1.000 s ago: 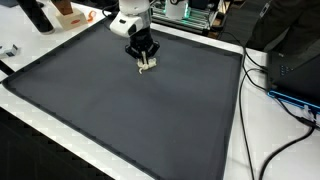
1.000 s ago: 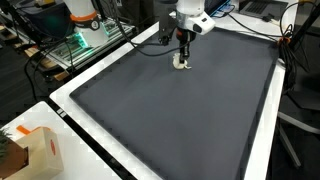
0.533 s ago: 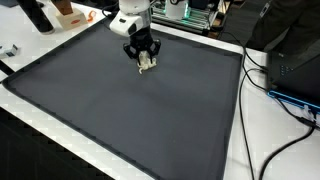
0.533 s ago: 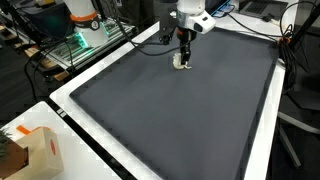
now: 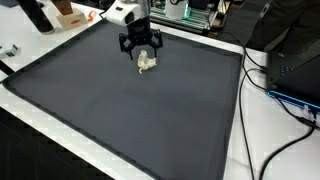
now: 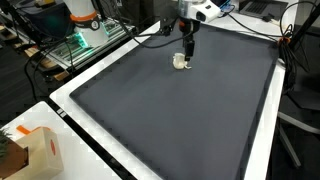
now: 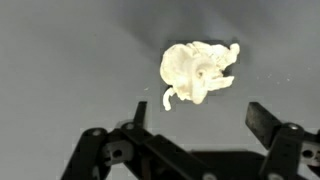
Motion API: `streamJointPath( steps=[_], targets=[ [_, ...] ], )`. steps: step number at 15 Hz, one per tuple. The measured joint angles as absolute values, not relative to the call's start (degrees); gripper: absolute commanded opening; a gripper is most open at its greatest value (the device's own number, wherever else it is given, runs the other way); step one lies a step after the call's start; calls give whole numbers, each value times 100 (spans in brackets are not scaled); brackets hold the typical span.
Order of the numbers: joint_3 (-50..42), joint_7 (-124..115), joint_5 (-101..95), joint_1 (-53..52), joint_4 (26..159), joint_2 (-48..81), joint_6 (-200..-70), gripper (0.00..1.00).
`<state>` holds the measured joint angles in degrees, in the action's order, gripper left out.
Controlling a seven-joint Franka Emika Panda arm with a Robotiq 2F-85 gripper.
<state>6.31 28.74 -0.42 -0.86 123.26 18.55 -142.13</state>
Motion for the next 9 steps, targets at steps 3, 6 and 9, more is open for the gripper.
streamJointPath(
  steps=[3,6,9],
  targets=[
    [721,2900,466,48,12439,1507,-14193,100],
    [820,3258,1699,315,12723,1088,-14196,100],
    [792,3819,3065,568,13089,745,-14197,100]
  ],
)
